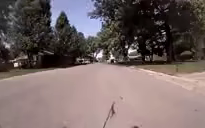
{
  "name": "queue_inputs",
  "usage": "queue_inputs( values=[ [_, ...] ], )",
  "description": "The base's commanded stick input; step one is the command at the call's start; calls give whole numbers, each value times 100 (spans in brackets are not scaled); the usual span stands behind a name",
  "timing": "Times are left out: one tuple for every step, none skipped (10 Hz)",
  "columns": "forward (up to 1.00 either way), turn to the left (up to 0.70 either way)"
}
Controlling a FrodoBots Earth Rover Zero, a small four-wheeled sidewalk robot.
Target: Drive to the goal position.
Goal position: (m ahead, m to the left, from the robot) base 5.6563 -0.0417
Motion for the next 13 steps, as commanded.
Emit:
queue_inputs(
  values=[
    [69,3],
    [69,3],
    [69,3],
    [69,3],
    [69,3],
    [69,3],
    [69,3],
    [69,3],
    [69,3],
    [69,3],
    [69,3],
    [69,3],
    [69,3]
  ],
)
